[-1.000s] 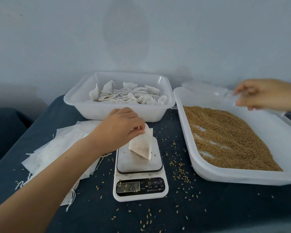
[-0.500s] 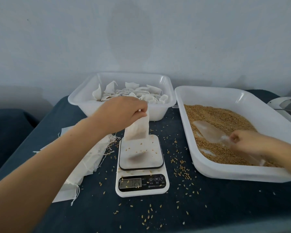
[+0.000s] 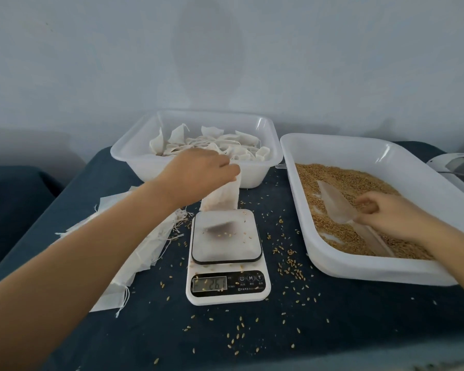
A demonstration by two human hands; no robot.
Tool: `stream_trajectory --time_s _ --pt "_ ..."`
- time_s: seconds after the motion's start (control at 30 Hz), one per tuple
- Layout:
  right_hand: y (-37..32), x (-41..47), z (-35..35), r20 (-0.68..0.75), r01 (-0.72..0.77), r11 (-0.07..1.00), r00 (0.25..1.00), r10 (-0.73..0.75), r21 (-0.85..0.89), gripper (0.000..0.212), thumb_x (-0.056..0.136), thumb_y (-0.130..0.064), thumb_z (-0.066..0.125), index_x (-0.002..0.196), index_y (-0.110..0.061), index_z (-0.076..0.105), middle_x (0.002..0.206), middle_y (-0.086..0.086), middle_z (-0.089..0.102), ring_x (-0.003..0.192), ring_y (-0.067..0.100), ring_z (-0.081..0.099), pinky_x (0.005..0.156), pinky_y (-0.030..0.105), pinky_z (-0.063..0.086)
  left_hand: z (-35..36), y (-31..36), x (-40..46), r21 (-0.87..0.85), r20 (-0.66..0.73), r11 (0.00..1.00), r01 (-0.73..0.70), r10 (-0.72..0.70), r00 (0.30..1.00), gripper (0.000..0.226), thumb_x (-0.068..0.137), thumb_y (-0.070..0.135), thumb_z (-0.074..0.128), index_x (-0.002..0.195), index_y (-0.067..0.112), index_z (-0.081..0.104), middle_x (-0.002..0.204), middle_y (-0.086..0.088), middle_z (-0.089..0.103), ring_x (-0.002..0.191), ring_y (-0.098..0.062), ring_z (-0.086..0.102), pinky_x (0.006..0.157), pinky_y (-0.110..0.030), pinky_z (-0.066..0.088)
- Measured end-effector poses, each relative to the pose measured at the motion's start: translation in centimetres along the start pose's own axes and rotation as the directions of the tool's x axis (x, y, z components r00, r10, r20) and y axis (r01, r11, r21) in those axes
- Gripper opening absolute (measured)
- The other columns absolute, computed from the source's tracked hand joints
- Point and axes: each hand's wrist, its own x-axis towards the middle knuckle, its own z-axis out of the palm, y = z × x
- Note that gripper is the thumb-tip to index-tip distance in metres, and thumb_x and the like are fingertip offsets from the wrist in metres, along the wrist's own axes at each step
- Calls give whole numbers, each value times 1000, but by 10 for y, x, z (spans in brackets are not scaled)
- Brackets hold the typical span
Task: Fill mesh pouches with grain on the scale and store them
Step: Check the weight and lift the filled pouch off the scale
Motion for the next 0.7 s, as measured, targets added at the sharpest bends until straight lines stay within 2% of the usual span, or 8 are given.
stream_trajectory --time_s 0.07,0.13,0.2,0.37,0.47,0.53,0.6,0.7 --pt "0 -2 -1 -17 6 1000 1000 -5 30 55 84 -40 67 133 -22 49 119 -2 62 94 12 53 93 36 45 9 8 -7 79 -93 996 -31 38 995 21 66 -11 60 69 9 65 53 -6 49 46 -22 48 43 -26 39" --pt "1 -3 -1 -20 13 999 1000 -12 31 54 85 -38 67 133 -21 49 120 -1 62 94 11 52 92 35 45 19 20 -17 68 -160 997 -47 57 986 32 69 -12 43 68 11 65 54 -4 51 48 -22 49 44 -27 40" --pt "2 -4 -1 -12 19 999 1000 -18 28 53 85 -38 66 132 -20 50 121 0 62 95 12 53 92 35 45 28 33 -28 24 -203 997 -68 71 977 33 74 -11 39 68 10 64 57 -4 52 50 -22 49 46 -28 41" --pt "2 -5 0 2 32 999 999 -32 29 51 86 -38 66 131 -21 50 120 1 62 92 13 54 86 32 44 37 56 -53 -39 -181 996 -76 68 981 12 73 5 73 75 13 63 64 -3 55 51 -20 48 47 -31 43" --pt "2 -5 0 4 39 999 999 -39 23 51 85 -39 66 131 -22 51 119 2 63 91 14 58 86 33 45 42 61 -64 -65 -182 996 -66 53 982 31 76 18 75 95 13 51 88 -7 57 55 -21 52 49 -33 46" --pt "3 -4 0 8 43 999 999 -43 12 52 85 -40 66 131 -22 50 119 1 63 90 14 59 85 33 46 45 62 -69 -56 -174 996 -67 57 983 39 79 29 73 105 14 47 107 -7 48 65 -23 56 55 -34 47" --pt "4 -5 0 10 45 999 999 -45 13 52 85 -41 66 131 -22 51 117 1 64 88 13 61 86 35 47 46 61 -72 -52 -167 997 -59 50 985 47 78 37 73 110 14 47 114 -7 48 75 -25 59 61 -35 48" --pt "4 -6 0 9 43 998 999 -44 40 51 85 -40 67 130 -23 51 110 -1 64 84 11 60 83 34 45 45 59 -72 -60 -144 997 -44 35 989 59 71 39 79 114 14 48 112 -10 62 84 -27 61 66 -35 50"
